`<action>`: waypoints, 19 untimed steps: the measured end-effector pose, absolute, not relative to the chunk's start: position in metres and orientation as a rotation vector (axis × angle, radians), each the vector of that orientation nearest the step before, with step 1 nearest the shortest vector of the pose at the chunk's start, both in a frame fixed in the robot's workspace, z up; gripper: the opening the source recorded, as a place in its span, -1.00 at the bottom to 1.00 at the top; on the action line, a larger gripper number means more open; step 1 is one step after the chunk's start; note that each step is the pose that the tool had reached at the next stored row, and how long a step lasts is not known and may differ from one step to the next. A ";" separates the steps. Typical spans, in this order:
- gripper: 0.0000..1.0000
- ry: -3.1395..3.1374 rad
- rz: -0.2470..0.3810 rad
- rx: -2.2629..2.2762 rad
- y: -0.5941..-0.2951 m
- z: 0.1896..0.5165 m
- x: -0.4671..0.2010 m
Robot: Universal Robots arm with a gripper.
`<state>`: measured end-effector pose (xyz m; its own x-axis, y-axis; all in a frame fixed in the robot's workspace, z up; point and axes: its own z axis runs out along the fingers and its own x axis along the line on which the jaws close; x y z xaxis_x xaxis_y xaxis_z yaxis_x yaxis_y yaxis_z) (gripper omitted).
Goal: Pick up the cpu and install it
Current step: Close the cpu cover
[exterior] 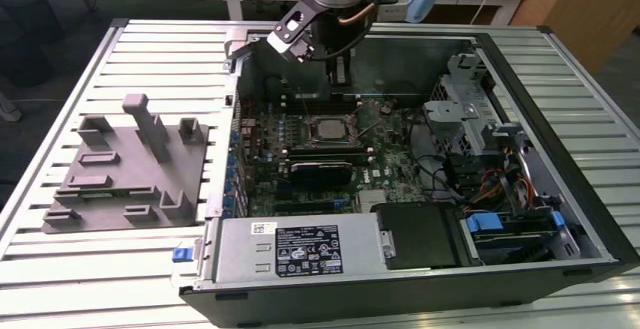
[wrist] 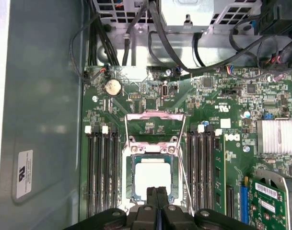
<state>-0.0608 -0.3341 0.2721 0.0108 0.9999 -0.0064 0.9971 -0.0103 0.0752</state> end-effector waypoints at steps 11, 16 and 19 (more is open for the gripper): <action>-0.79 2.168 0.074 2.191 -0.334 0.272 -0.039; -0.79 2.169 0.074 2.191 -0.334 0.272 -0.019; -0.79 2.169 0.074 2.191 -0.334 0.272 -0.006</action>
<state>-0.0063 -0.3342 0.2721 0.0107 0.9999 -0.0065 0.9972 -0.0102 0.0746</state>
